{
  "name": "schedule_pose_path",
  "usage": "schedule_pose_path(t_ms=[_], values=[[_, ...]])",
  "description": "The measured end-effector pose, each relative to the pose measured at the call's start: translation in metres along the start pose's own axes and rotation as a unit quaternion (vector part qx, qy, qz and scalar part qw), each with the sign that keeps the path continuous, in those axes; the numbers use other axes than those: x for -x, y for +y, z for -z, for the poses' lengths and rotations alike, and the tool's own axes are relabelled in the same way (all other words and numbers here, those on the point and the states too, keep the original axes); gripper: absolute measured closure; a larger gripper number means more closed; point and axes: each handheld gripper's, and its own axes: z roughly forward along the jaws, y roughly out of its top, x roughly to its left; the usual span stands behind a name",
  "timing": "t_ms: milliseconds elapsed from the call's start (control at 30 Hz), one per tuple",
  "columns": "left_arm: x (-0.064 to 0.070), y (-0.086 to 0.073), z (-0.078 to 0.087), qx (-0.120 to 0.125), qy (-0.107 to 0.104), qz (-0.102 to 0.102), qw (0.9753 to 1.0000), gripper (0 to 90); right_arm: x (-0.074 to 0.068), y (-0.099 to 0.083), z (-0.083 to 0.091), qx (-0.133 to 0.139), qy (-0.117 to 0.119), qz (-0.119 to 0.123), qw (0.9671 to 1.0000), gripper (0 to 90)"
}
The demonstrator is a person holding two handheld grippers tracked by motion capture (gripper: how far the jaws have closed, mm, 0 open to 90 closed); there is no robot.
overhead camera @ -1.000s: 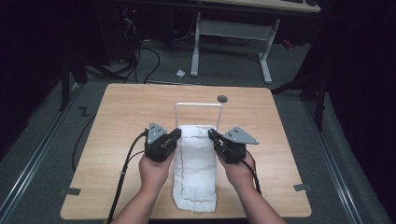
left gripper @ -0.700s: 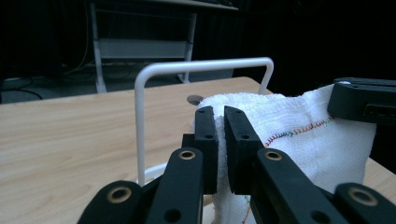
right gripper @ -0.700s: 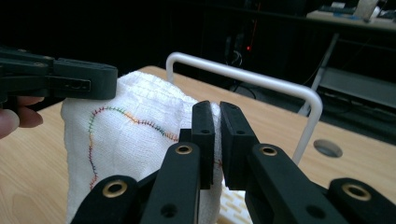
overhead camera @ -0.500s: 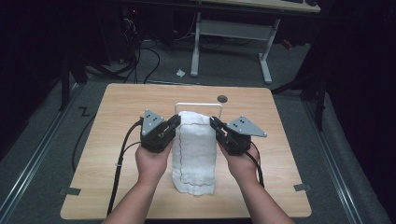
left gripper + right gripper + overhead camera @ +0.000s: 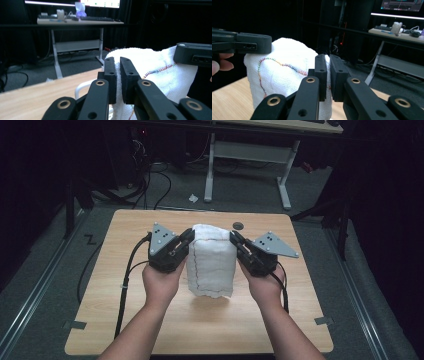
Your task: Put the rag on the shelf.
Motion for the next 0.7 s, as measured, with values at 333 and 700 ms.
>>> schedule_pose_path(t_ms=[333, 700], values=[[-0.004, 0.020, -0.009, 0.004, -0.006, -0.012, 0.9999, 84.6, 0.007, 0.019, -0.004, 0.012, -0.005, -0.003, 0.9999, 85.7], [-0.010, 0.038, -0.039, -0.004, -0.001, -0.031, 0.9995, 84.6, 0.030, 0.034, -0.022, 0.011, -0.016, -0.015, 0.9997, 85.7]])
